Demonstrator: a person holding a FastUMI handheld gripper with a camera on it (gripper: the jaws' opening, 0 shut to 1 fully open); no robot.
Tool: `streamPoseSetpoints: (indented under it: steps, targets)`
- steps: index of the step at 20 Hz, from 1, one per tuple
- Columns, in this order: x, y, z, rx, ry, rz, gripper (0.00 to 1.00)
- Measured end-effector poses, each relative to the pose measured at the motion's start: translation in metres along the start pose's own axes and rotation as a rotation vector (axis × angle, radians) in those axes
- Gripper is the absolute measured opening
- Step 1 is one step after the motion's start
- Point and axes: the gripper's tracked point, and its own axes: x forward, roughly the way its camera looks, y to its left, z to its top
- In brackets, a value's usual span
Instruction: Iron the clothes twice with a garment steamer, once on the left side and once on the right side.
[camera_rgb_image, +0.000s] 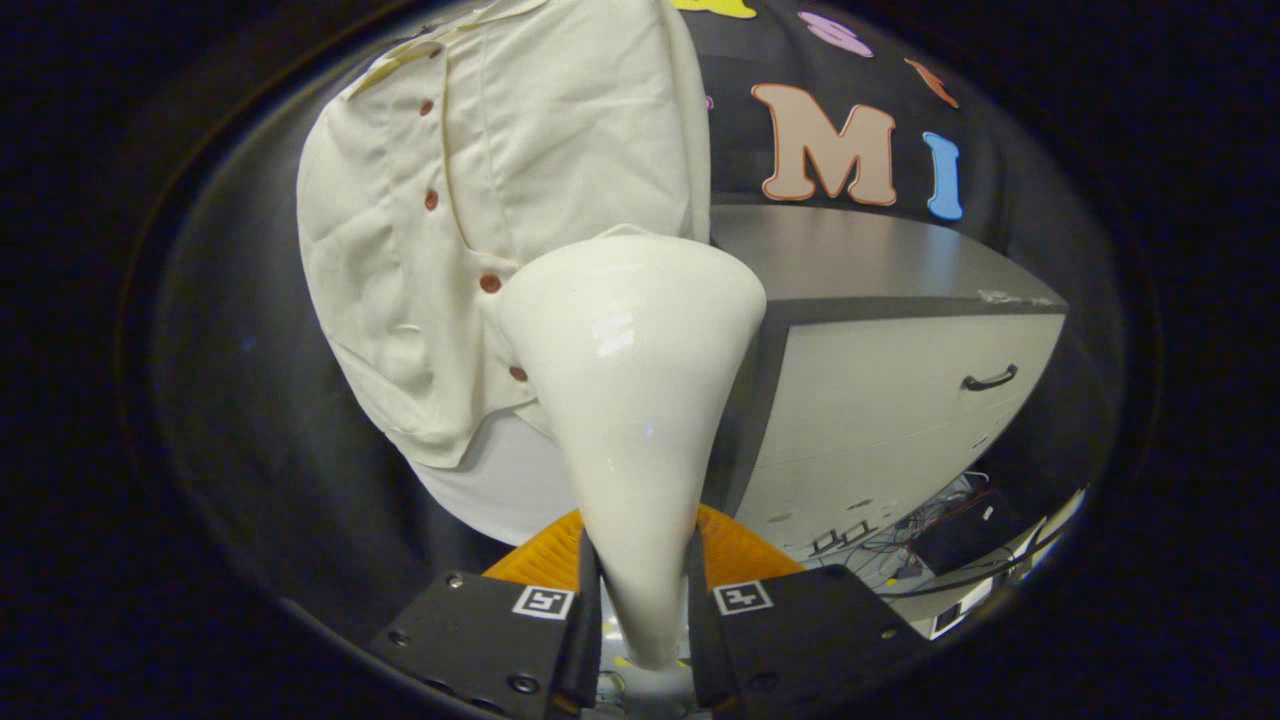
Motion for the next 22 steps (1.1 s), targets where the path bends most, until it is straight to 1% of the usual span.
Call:
streamPoseSetpoints:
  steps: [3,11,15,18,22]
  targets:
    - [-0.029,0.000,0.009,0.016,-0.051,0.005,0.36]
    - [-0.129,0.005,0.038,0.055,-0.215,0.017,0.36]
    - [-0.176,0.006,0.047,0.071,-0.296,-0.002,0.36]
    - [-0.204,0.007,0.043,0.081,-0.330,-0.027,0.36]
    - [-0.229,0.004,0.026,0.087,-0.355,-0.054,0.36]
